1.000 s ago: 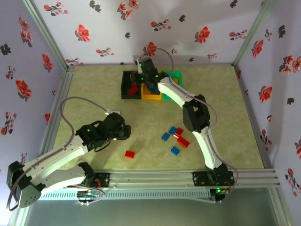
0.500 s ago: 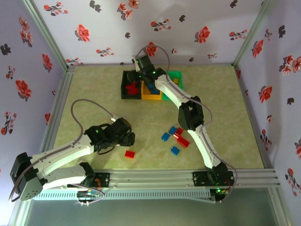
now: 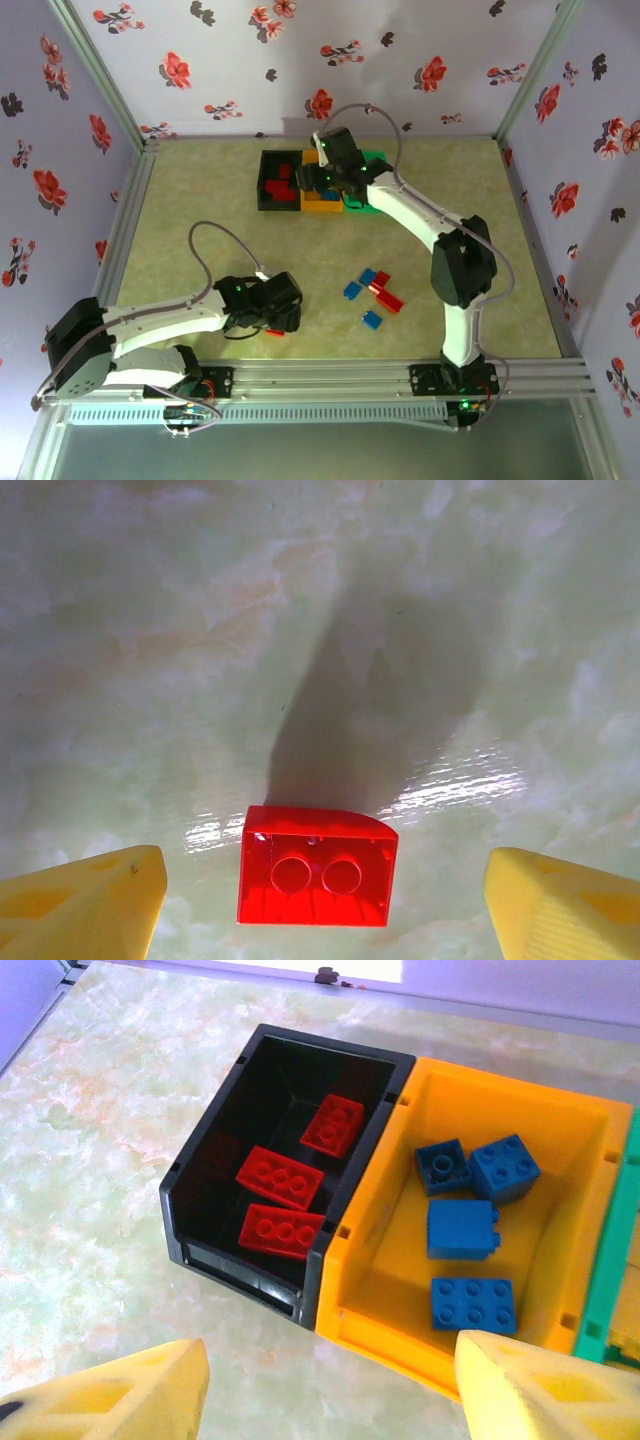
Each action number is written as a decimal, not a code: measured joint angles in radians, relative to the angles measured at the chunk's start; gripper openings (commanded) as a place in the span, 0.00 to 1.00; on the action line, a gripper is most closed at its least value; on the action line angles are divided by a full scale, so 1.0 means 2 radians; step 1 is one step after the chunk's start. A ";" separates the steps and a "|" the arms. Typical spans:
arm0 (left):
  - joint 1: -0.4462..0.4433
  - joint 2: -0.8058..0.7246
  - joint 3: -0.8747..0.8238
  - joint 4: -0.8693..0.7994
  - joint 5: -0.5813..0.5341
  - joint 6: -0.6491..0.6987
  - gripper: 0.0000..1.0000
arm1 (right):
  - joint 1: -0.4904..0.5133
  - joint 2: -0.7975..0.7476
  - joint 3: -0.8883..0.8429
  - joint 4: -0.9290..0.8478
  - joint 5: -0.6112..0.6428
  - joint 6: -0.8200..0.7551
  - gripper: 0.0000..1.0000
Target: Sort the legos into containers by color
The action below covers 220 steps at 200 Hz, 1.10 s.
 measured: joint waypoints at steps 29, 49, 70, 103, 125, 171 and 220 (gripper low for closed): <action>-0.001 0.035 0.000 0.000 0.009 -0.004 0.84 | -0.004 -0.019 -0.036 0.005 0.006 0.006 0.67; -0.001 0.058 0.001 0.000 0.019 -0.004 0.83 | -0.006 -0.022 -0.049 0.005 0.010 0.009 0.67; -0.001 0.080 0.003 0.001 0.029 -0.003 0.81 | -0.008 -0.025 -0.056 0.005 0.012 0.009 0.67; -0.001 0.105 0.014 0.001 0.039 0.000 0.70 | -0.011 -0.031 -0.059 0.006 0.014 0.010 0.67; -0.001 0.115 0.021 0.002 0.044 0.006 0.63 | -0.013 -0.039 -0.064 0.008 0.015 0.013 0.67; -0.001 0.134 0.042 -0.004 0.048 0.014 0.51 | -0.019 -0.057 -0.081 0.011 0.021 0.019 0.67; 0.011 0.152 0.073 -0.017 0.048 0.033 0.50 | -0.029 -0.077 -0.105 0.012 0.026 0.023 0.67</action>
